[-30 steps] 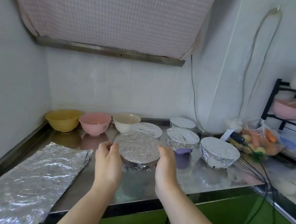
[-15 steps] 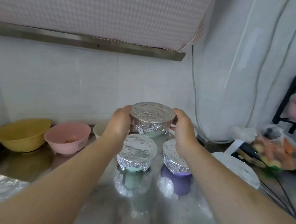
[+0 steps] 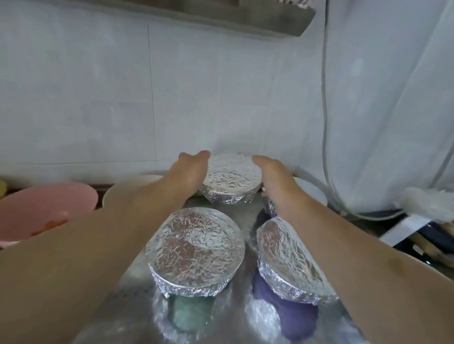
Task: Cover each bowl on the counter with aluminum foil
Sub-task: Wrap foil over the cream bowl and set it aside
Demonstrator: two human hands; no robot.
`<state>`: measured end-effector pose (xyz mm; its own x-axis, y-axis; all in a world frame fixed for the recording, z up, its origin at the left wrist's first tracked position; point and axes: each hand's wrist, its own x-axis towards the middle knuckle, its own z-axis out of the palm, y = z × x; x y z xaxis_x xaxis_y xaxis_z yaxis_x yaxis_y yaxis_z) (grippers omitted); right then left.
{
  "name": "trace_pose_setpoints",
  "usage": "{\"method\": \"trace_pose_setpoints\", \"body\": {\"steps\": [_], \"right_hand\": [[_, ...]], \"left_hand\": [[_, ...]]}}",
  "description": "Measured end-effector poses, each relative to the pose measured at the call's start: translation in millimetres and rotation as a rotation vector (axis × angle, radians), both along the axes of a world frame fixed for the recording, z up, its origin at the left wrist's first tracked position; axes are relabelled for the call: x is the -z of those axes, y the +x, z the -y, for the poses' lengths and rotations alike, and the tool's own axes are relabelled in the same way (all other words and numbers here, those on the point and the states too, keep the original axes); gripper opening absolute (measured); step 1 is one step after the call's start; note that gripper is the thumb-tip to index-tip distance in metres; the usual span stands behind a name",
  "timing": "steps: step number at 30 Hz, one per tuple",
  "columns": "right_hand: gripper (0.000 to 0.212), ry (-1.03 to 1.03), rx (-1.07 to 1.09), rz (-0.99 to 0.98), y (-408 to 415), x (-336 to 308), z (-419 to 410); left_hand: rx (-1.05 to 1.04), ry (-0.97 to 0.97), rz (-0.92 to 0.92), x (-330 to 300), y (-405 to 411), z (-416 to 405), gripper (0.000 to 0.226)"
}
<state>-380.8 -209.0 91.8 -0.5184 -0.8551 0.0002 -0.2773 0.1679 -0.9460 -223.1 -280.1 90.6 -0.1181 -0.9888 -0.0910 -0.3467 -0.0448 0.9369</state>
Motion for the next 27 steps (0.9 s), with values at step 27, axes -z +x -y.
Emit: {"method": "trace_pose_setpoints", "body": {"steps": [27], "right_hand": [[0.029, 0.253, -0.121, -0.553, 24, -12, -31]], "left_hand": [[0.114, -0.071, 0.205, -11, 18, -34, 0.021]]}}
